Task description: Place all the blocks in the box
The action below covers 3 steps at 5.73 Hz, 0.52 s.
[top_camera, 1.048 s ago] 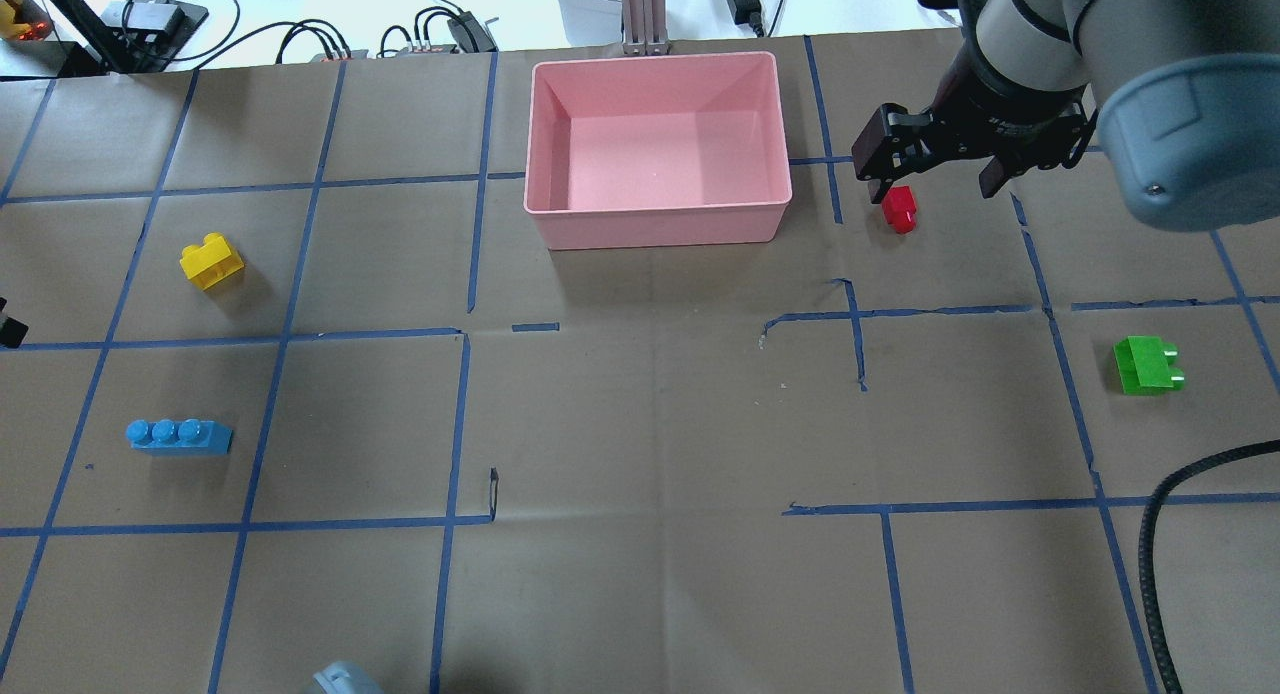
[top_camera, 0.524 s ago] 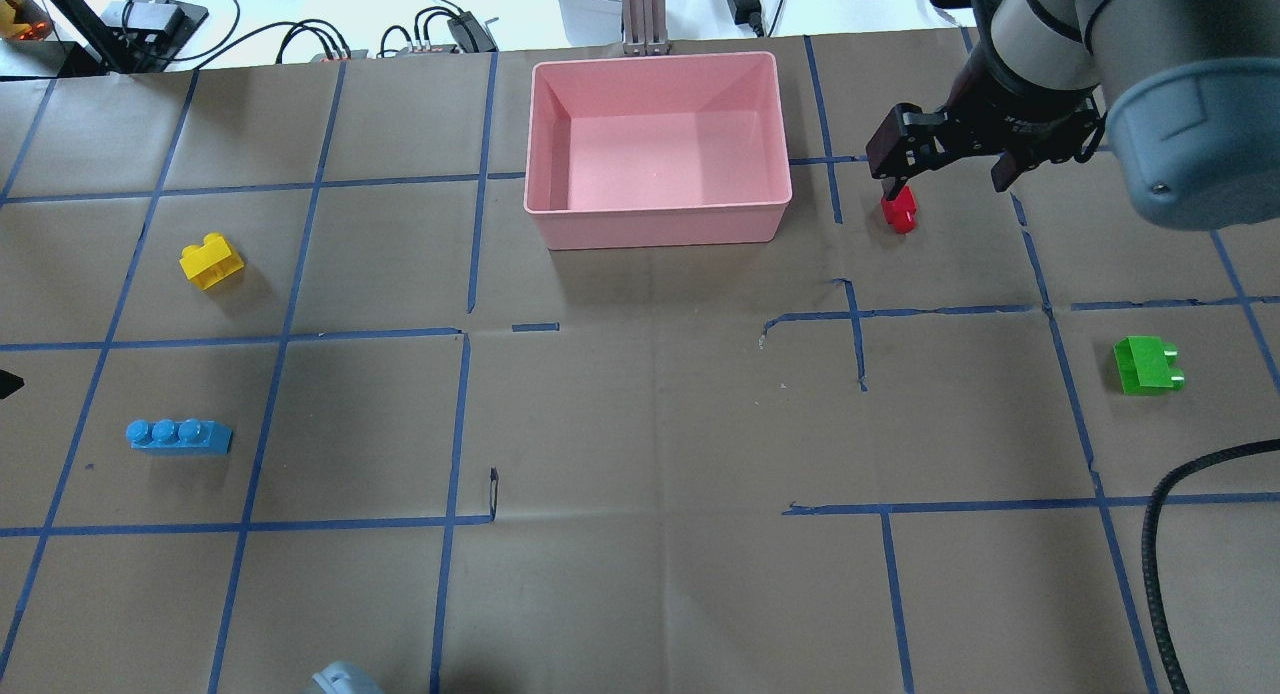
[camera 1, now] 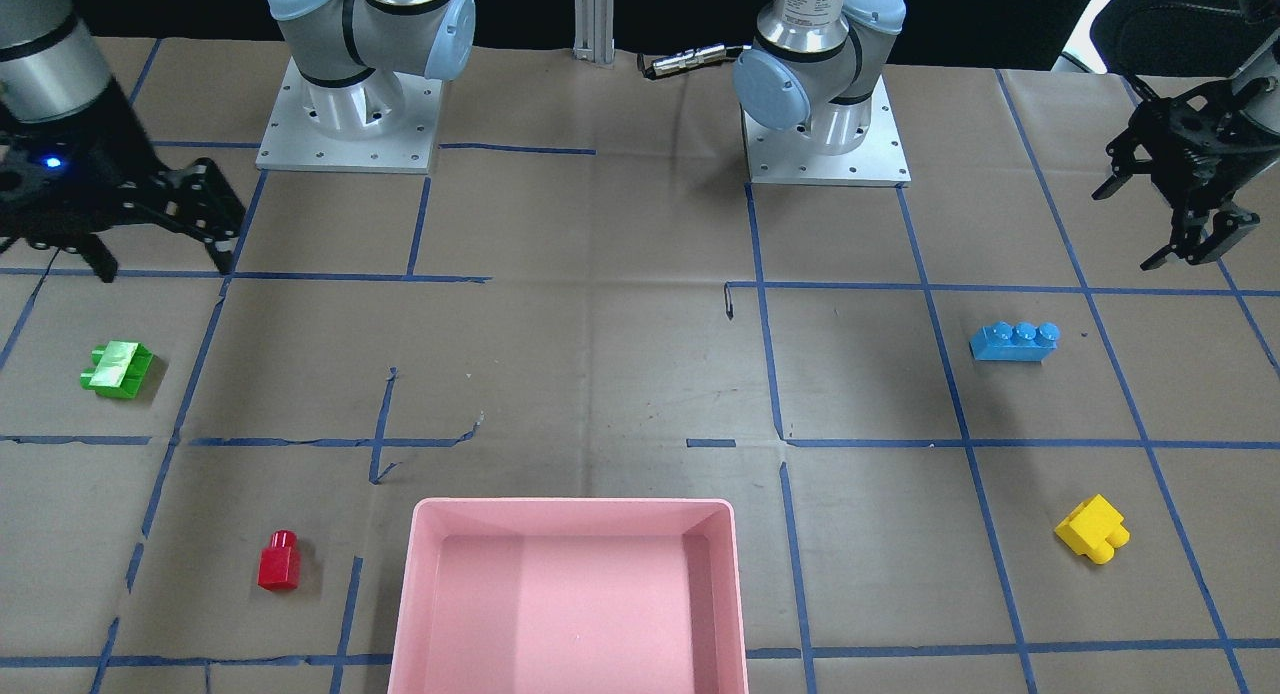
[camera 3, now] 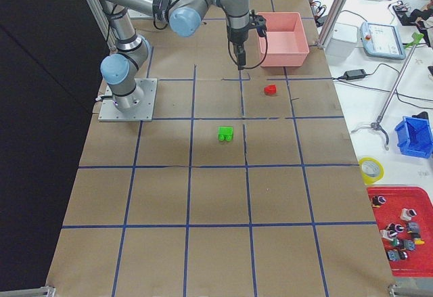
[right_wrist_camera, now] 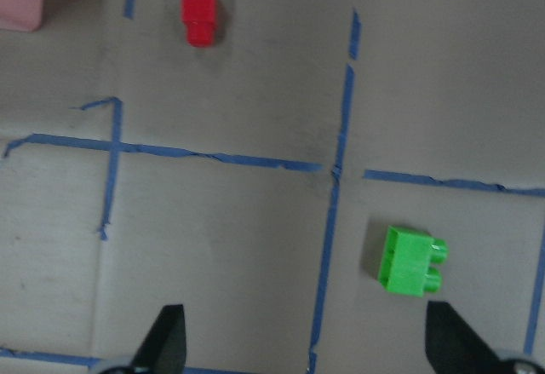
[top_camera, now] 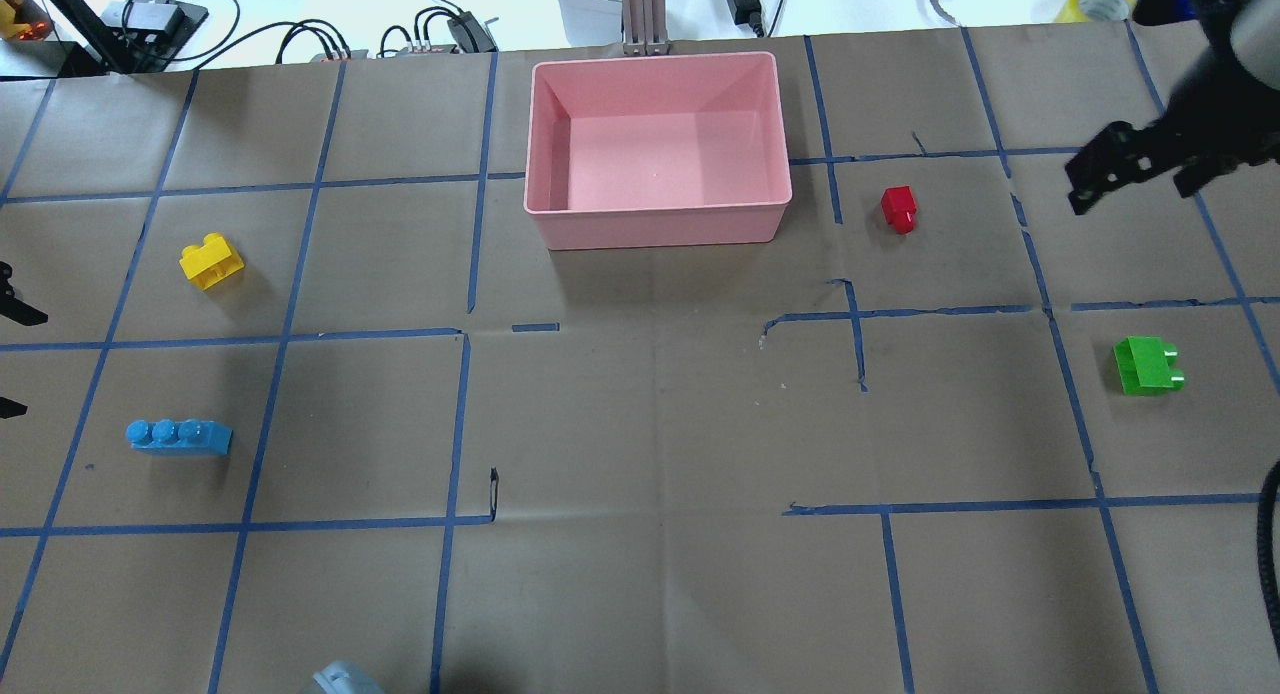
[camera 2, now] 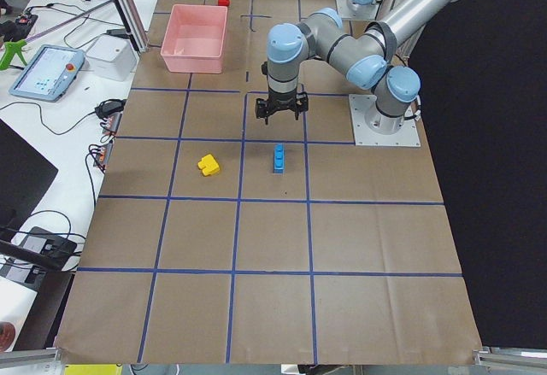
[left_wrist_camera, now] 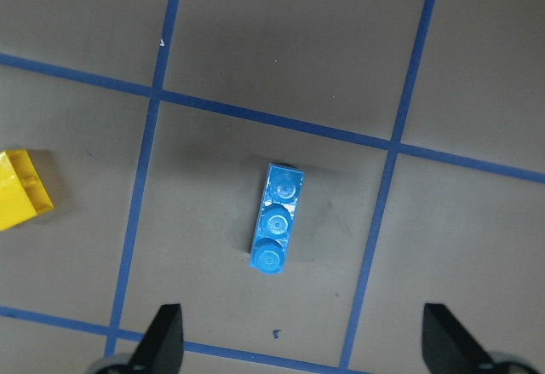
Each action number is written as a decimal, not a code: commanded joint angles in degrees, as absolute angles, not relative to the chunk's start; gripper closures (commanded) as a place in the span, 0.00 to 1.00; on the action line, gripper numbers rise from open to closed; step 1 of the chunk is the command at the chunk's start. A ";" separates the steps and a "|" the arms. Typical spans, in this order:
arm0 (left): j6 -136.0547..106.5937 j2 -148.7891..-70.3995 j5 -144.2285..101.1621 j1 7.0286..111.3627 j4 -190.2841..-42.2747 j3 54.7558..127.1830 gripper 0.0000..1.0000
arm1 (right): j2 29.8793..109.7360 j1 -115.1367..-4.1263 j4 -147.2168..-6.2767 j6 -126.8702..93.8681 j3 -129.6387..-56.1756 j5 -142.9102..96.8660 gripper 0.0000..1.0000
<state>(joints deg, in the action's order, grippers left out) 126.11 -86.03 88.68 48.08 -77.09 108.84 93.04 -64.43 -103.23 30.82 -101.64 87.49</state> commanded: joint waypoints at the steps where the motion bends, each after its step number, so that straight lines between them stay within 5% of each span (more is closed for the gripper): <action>1: 129.98 -86.83 88.68 48.08 -63.02 117.90 0.02 | 92.29 -54.43 -107.02 34.45 -108.07 82.82 0.01; 3: 129.99 -91.73 86.59 47.90 -55.30 121.55 0.02 | 90.81 -52.04 -119.29 31.75 -117.29 83.23 0.02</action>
<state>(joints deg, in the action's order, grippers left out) 129.85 -89.13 87.79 48.01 -58.55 120.21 91.85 -53.37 -113.56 33.16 -112.91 83.42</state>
